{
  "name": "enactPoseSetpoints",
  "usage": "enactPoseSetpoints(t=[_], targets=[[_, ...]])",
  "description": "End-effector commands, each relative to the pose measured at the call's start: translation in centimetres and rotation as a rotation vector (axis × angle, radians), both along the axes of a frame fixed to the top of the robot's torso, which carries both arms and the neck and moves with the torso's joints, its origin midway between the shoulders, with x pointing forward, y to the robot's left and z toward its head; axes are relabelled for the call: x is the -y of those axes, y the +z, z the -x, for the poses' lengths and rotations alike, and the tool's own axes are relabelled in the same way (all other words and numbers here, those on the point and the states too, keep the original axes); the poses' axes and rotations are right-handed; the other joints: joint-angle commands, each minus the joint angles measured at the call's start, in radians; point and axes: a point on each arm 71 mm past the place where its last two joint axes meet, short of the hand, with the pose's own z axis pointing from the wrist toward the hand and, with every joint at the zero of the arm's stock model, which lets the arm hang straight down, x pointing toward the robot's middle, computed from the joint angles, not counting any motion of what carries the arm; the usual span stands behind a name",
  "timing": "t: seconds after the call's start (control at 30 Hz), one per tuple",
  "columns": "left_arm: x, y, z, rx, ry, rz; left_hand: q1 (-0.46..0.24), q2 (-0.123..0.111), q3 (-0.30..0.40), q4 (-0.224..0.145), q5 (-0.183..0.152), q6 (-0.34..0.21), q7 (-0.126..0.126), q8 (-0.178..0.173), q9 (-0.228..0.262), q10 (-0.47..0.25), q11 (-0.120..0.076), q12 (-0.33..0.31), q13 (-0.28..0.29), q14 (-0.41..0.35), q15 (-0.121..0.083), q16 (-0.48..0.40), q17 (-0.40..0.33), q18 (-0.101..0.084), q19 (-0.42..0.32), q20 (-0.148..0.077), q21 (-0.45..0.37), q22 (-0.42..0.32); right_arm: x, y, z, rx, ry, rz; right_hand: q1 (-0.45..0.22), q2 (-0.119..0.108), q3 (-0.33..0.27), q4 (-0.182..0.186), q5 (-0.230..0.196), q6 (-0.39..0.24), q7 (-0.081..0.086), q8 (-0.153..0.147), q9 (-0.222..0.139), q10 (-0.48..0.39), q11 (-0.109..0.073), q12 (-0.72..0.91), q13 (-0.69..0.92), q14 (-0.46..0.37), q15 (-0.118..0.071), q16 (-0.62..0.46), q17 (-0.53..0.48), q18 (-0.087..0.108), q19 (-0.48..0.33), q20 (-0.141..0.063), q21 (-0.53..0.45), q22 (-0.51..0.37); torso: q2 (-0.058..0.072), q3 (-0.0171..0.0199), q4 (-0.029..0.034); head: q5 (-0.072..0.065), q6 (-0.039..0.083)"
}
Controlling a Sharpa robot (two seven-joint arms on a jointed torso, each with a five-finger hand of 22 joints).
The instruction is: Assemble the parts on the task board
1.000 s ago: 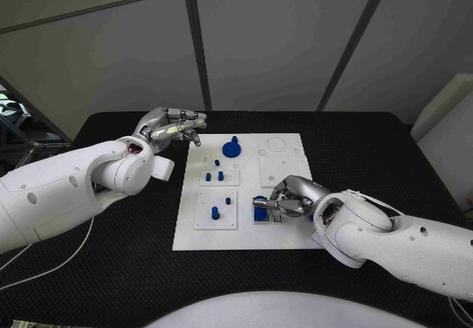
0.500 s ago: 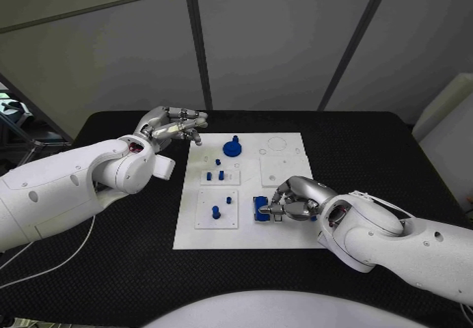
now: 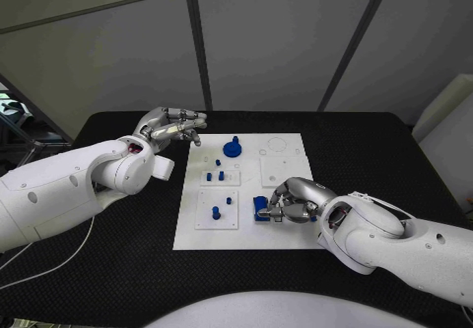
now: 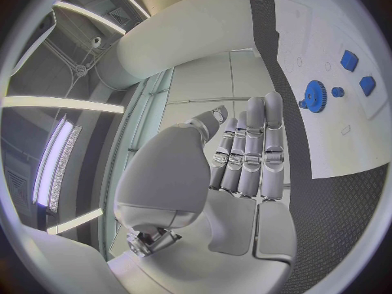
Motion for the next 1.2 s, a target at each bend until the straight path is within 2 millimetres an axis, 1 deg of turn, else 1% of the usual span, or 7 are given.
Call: enactPoseSetpoints(t=[0.03,0.27,0.37,0.53,0.73,0.97,1.2], targets=[[0.1,0.1,0.0,0.005,-0.008,0.005,-0.008,-0.002,-0.002,0.001,0.004,-0.008,0.003,0.005,0.0,-0.008,0.002,0.003,-0.002,-0.006,0.003,-0.006,-0.001,-0.019,-0.008,0.002,-0.004,-0.001,-0.1,0.1,-0.1,0.015,0.016,0.007,0.006,0.002,0.0,-0.005,0.005,0.01,0.0,0.003,0.002,0.007,-0.002,0.006,0.0,0.073,-0.008,0.004,0.091,-0.013,0.006,-0.004,0.004,0.001,0.001,-0.0003,-0.0002,0.0,0.0],[0.1,0.1,0.0,0.003,-0.008,0.005,-0.008,-0.001,-0.002,0.001,0.004,-0.008,0.003,0.005,0.0,-0.008,0.002,0.003,-0.002,-0.006,0.003,-0.006,-0.001,-0.019,-0.008,0.002,-0.004,-0.001,0.0,-0.2,-0.4,0.018,0.014,0.035,0.038,0.016,0.01,-0.018,0.004,0.013,-0.006,0.006,0.008,0.009,-0.006,0.007,0.003,0.073,-0.011,0.005,0.094,-0.014,0.007,-0.007,0.005,0.004,0.002,-0.0007,0.0008,0.001,-0.001],[0.1,0.1,0.0,0.003,-0.008,0.005,-0.008,-0.001,-0.002,0.001,0.004,-0.008,0.003,0.005,0.0,-0.008,0.002,0.003,-0.002,-0.006,0.003,-0.006,-0.001,-0.019,-0.008,0.002,-0.004,-0.001,0.0,-0.3,-0.6,0.027,0.016,0.058,0.088,0.028,0.032,-0.045,-0.044,0.011,-0.009,0.005,0.012,0.009,-0.01,0.005,0.004,0.073,-0.015,0.005,0.096,-0.014,0.007,-0.01,0.006,0.005,0.001,-0.0003,0.0005,0.001,-0.002],[0.1,0.1,0.0,0.002,-0.008,0.005,-0.008,-0.001,-0.002,0.001,0.004,-0.008,0.003,0.005,0.0,-0.008,0.002,0.003,-0.002,-0.006,0.003,-0.006,-0.001,-0.019,-0.008,0.002,-0.004,-0.001,-0.2,-0.5,-0.8,0.042,0.029,0.09,0.16,0.016,0.053,-0.094,-0.105,0.012,-0.01,0.002,0.014,0.008,-0.011,0.001,0.005,0.073,-0.016,0.006,0.098,-0.015,0.007,-0.013,0.006,0.008,0.001,-0.0001,0.0008,0.0,-0.002],[0.1,0.1,0.0,0.002,-0.009,0.005,-0.008,-0.001,-0.002,0.001,0.004,-0.008,0.003,0.005,0.0,-0.008,0.002,0.003,-0.002,-0.006,0.003,-0.006,-0.001,-0.019,-0.008,0.002,-0.004,-0.001,-0.3,-0.4,-0.9,0.062,0.02,0.093,0.17,0.019,0.059,-0.101,-0.121,0.016,-0.01,0.001,0.015,0.01,-0.011,0.003,0.008,0.074,-0.016,0.008,0.102,-0.015,0.008,-0.013,0.008,0.011,0.0,-0.0002,-0.0005,0.001,-0.003],[0.1,0.1,0.0,0.001,-0.009,0.005,-0.008,-0.001,-0.002,0.001,0.004,-0.008,0.003,0.005,0.0,-0.008,0.002,0.003,-0.002,-0.006,0.003,-0.006,-0.001,-0.019,-0.008,0.002,-0.004,-0.001,-0.1,0.0,-0.8,0.091,0.004,0.053,0.127,0.026,0.051,-0.071,-0.088,0.015,-0.008,-0.002,0.017,0.011,-0.009,0.0,0.008,0.074,-0.014,0.006,0.101,-0.015,0.008,-0.011,0.007,0.01,0.001,0.0001,-0.0008,0.001,-0.002],[-0.2,0.1,0.0,0.0,-0.003,0.002,-0.008,-0.001,-0.002,0.001,0.004,-0.008,0.003,0.005,0.0,-0.008,0.002,0.003,-0.002,-0.006,0.003,-0.006,-0.001,-0.019,-0.008,0.002,-0.004,-0.001,1.4,0.5,-0.5,0.06,-0.03,-0.066,0.06,0.02,0.026,-0.01,0.024,-0.011,0.004,-0.021,0.02,0.0,0.001,-0.019,-0.002,0.07,-0.007,-0.004,0.085,-0.012,0.0,-0.006,-0.004,-0.005,0.0,-0.0003,-0.0006,0.0,0.002]])
